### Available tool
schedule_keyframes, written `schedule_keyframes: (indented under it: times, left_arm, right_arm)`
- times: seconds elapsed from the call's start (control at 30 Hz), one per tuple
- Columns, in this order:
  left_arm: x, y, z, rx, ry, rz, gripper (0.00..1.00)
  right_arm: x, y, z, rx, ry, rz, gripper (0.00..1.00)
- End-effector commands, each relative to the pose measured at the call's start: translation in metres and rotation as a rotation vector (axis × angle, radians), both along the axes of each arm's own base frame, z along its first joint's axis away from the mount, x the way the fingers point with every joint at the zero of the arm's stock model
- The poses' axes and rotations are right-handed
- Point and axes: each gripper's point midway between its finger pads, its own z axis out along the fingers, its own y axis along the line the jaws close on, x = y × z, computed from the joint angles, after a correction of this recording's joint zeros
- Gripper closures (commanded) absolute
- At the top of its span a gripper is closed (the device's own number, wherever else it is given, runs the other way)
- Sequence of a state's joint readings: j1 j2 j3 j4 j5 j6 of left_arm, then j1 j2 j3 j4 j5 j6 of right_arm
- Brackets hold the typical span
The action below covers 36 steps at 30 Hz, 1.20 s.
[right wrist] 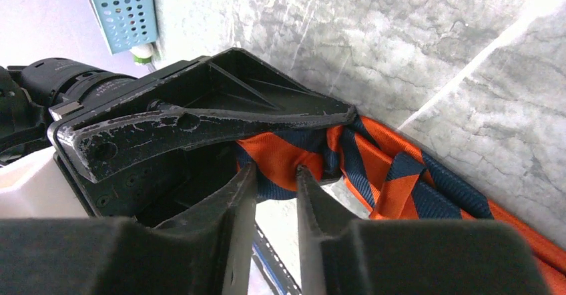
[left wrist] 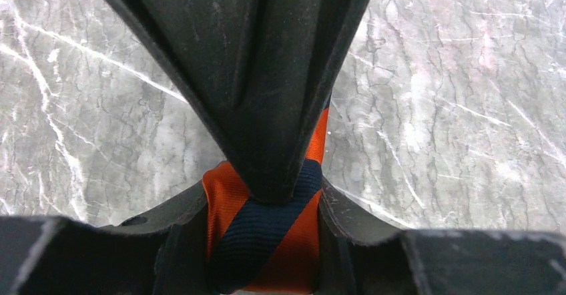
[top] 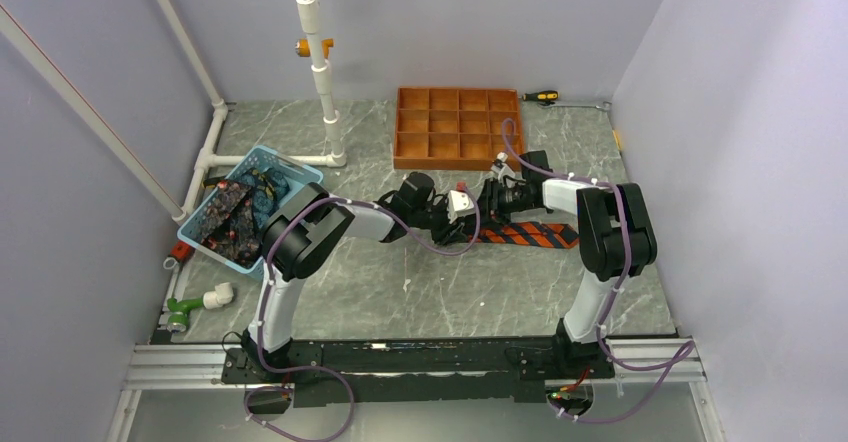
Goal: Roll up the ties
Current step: Roll the tie at the center of the board.
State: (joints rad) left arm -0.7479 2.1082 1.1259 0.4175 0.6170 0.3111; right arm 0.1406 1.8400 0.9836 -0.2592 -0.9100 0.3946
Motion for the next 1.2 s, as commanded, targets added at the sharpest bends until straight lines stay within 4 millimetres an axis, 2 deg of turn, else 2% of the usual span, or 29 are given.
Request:
schedule_keyframes:
  times: [0.0,0.07,0.13,0.27,0.4,0.53,0.7,1.0,1.17]
  left_arm:
    - [-0.046,0.103,-0.125,0.482,0.260,0.130,1.00]
    - [-0.046,0.101,-0.123,0.471,0.258,0.119,0.97]
    - [-0.046,0.096,-0.120,0.455,0.263,0.104,0.91]
    - [-0.044,0.079,-0.108,0.385,0.269,0.064,0.72]
    - [-0.041,0.060,-0.091,0.283,0.243,0.013,0.58]
    - [-0.036,0.040,-0.075,0.177,0.221,-0.027,0.56]
    - [-0.030,0.018,-0.058,0.061,0.187,-0.071,0.52]
    - [-0.038,0.009,-0.042,-0.048,0.131,-0.145,0.46]
    - [-0.037,0.002,-0.035,-0.091,0.141,-0.148,0.46]
  right_arm:
    - [-0.008,0.003,-0.006,0.007,-0.005,0.026,0.81]
    - [-0.014,0.000,-0.019,-0.025,0.030,0.039,0.88]
    - [-0.018,-0.005,-0.029,-0.062,0.042,0.056,1.00]
    - [-0.021,-0.016,-0.044,-0.152,0.053,0.065,1.00]
    - [-0.021,-0.030,-0.060,-0.257,0.061,0.061,1.00]
    - [-0.019,-0.041,-0.074,-0.346,0.081,0.057,1.00]
    - [-0.014,-0.052,-0.083,-0.428,0.090,0.047,1.00]
    - [-0.013,-0.065,-0.088,-0.520,0.106,0.043,1.00]
    - [-0.015,-0.068,-0.091,-0.562,0.107,0.060,1.00]
